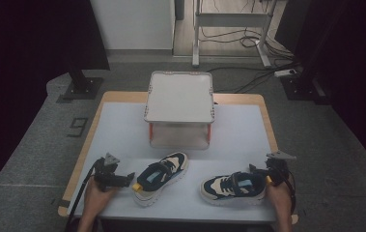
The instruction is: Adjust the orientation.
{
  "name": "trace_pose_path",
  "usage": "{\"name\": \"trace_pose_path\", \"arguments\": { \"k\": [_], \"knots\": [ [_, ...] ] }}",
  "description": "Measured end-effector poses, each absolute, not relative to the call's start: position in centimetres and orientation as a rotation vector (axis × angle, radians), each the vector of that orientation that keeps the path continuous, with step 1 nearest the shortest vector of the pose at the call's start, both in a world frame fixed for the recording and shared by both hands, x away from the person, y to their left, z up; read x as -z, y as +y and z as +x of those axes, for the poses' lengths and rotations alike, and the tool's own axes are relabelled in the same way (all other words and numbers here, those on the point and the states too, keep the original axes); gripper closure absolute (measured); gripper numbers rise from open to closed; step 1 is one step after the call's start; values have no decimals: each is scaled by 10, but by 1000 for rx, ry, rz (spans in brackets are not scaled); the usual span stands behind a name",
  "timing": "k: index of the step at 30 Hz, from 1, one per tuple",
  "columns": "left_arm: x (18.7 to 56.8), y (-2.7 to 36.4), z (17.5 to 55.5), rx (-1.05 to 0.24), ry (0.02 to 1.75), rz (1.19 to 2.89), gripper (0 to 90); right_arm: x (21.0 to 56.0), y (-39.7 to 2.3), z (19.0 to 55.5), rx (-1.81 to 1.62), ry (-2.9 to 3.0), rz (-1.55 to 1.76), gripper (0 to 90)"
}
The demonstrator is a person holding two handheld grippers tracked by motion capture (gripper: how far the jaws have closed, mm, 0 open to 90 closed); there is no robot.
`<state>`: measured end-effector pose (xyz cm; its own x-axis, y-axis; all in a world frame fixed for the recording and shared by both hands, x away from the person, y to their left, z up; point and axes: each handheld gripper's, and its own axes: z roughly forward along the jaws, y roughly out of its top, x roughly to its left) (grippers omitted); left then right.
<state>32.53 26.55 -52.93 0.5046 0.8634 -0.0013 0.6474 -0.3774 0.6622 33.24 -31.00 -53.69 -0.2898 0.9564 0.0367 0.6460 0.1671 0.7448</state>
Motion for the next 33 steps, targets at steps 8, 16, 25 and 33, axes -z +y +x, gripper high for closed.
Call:
{"name": "trace_pose_path", "arguments": {
  "k": [8,16,25,33],
  "knots": [
    [529,265,325,-466,1231,2144,0,537,-310,332,-928,2002,1512,136],
    [529,266,325,-465,1231,2144,0,537,-310,332,-924,2004,1509,138],
    [529,266,326,-461,1232,2146,0,537,-310,332,-922,2003,1508,140],
    [528,265,324,-461,1240,2145,0,537,-309,332,-923,1998,1508,140]
  ]
}}
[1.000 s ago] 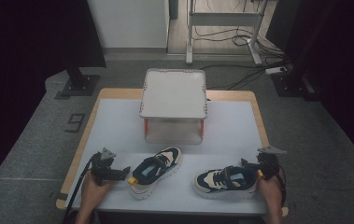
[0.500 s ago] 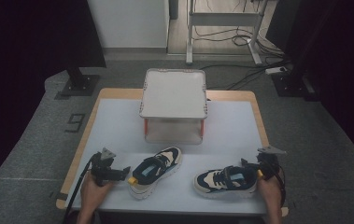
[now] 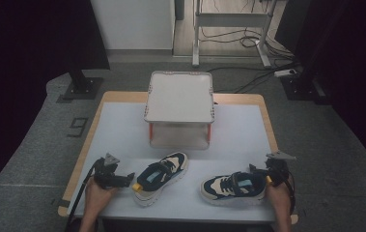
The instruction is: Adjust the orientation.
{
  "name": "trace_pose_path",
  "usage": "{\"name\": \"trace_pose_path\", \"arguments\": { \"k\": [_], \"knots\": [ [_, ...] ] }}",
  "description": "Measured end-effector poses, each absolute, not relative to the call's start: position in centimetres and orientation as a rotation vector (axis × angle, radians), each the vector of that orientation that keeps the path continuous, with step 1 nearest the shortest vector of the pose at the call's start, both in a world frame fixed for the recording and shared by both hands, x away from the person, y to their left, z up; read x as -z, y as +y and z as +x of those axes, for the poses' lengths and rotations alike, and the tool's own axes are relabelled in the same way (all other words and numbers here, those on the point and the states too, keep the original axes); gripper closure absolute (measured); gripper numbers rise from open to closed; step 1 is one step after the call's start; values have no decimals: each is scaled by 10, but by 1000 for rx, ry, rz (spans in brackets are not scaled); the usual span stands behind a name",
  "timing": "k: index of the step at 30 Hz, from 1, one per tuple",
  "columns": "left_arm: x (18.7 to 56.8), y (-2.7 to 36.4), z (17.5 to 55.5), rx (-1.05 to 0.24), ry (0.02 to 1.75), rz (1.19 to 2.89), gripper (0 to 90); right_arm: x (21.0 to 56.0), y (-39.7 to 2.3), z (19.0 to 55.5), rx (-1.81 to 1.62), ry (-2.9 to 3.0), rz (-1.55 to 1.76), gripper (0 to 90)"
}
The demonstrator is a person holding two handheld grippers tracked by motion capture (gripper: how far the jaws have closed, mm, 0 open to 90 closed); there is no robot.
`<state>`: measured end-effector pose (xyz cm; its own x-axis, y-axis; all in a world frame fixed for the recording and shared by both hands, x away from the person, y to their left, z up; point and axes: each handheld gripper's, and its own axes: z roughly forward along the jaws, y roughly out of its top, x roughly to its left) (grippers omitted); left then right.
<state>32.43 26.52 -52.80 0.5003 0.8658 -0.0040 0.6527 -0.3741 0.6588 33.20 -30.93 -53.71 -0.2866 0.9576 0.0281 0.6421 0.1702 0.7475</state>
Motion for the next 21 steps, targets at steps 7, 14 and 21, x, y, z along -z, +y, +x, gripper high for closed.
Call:
{"name": "trace_pose_path", "arguments": {
  "k": [7,14,21],
  "knots": [
    [514,274,315,-467,1213,2117,0,537,-309,332,-923,1998,1508,141],
    [503,283,301,-450,1176,2092,0,537,-309,332,-923,1997,1507,142],
    [487,292,281,-413,1117,2036,0,537,-309,332,-922,1996,1507,143]
  ]
}}
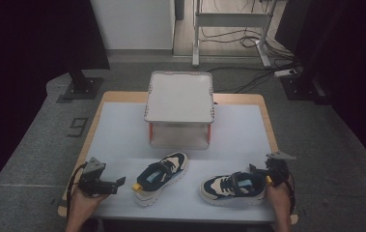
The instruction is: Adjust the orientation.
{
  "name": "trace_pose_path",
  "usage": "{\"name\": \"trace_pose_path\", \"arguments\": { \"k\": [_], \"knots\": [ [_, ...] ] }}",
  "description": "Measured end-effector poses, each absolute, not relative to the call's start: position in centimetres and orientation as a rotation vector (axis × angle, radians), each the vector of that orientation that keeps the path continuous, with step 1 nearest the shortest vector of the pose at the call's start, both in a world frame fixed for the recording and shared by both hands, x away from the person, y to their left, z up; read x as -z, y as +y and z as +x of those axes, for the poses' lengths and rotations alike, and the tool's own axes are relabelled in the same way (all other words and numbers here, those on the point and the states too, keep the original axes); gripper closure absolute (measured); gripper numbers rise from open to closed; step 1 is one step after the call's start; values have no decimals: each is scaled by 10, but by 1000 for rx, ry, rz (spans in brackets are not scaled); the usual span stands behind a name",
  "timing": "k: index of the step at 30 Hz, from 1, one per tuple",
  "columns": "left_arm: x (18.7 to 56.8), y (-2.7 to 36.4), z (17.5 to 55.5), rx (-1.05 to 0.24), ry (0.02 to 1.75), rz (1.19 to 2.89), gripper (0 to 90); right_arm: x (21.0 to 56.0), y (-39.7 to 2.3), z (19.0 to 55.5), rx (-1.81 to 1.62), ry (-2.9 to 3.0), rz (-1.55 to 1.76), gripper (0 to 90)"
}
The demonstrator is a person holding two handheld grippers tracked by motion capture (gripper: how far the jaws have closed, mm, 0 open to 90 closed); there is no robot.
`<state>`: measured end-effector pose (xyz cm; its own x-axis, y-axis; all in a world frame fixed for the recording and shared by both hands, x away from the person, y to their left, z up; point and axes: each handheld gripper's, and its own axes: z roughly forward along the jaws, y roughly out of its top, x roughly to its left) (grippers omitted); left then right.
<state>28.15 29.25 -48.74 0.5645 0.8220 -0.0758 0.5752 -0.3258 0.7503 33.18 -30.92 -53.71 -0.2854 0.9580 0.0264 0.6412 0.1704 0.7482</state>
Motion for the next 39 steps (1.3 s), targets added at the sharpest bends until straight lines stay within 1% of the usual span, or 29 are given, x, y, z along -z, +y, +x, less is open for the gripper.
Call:
{"name": "trace_pose_path", "arguments": {
  "k": [4,8,16,19,25,27,39],
  "knots": [
    [478,290,267,-411,1057,2063,0,537,-309,332,-922,1996,1507,143],
    [470,279,248,-387,986,2096,0,537,-309,332,-922,1995,1506,143],
    [471,256,230,-362,918,2140,0,537,-309,332,-921,1995,1506,143],
    [472,251,229,-360,917,2136,4,537,-309,332,-921,1995,1506,144],
    [477,238,238,-312,917,2111,18,537,-309,332,-921,1995,1506,144],
    [477,228,242,-301,903,2108,22,537,-309,332,-921,1995,1506,144],
    [485,194,259,-320,893,2148,50,537,-309,332,-921,1995,1506,143]
  ]
}}
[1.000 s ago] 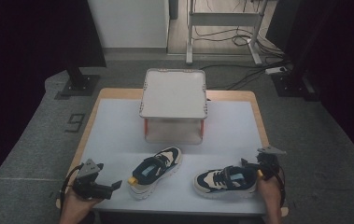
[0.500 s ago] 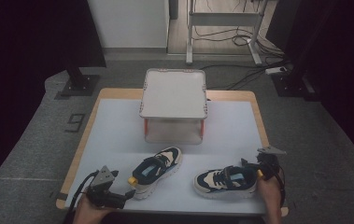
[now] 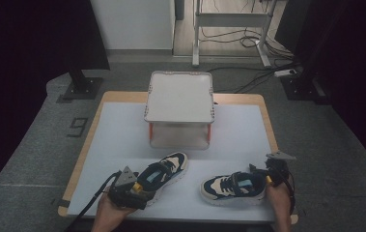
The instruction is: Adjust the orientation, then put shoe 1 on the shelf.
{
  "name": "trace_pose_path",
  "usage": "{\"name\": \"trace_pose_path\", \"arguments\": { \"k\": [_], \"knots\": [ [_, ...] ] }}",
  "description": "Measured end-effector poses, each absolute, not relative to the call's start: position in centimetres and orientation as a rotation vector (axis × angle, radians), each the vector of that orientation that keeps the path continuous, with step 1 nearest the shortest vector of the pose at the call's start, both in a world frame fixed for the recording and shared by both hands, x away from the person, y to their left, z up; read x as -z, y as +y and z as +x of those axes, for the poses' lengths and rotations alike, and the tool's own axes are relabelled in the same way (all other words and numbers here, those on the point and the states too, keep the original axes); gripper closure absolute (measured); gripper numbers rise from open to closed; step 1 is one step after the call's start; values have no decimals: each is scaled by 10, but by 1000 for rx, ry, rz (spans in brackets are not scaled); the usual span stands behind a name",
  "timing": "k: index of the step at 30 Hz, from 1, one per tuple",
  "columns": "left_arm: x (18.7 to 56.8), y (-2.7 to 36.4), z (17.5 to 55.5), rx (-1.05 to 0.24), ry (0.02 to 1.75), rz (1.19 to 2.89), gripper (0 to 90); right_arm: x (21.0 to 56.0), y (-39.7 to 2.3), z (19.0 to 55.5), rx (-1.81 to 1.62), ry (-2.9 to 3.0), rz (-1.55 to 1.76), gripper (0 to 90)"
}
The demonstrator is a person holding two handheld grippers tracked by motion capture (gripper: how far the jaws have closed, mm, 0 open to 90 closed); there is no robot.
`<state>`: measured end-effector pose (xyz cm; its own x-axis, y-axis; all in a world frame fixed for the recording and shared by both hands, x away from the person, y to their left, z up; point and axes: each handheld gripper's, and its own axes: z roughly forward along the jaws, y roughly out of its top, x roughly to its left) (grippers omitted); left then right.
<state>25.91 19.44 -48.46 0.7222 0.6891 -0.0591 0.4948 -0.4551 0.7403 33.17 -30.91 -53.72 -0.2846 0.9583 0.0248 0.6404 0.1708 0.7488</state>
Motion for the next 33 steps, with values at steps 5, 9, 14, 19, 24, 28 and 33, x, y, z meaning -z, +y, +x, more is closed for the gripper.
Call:
{"name": "trace_pose_path", "arguments": {
  "k": [5,9,14,19,24,28,33],
  "knots": [
    [490,187,266,-310,905,2156,74,537,-309,332,-921,1995,1506,143],
    [495,182,270,-307,912,2166,97,537,-309,332,-921,1995,1506,143],
    [494,179,270,-327,920,2175,177,537,-309,332,-921,1995,1506,143],
    [491,178,269,-333,934,2187,226,537,-309,332,-921,1995,1506,144],
    [485,178,267,-342,934,2190,242,537,-309,332,-921,1996,1506,143],
    [477,177,267,-370,942,2193,247,537,-309,332,-921,1995,1506,143],
    [466,178,270,-378,969,2157,250,537,-309,332,-921,1995,1507,143]
  ]
}}
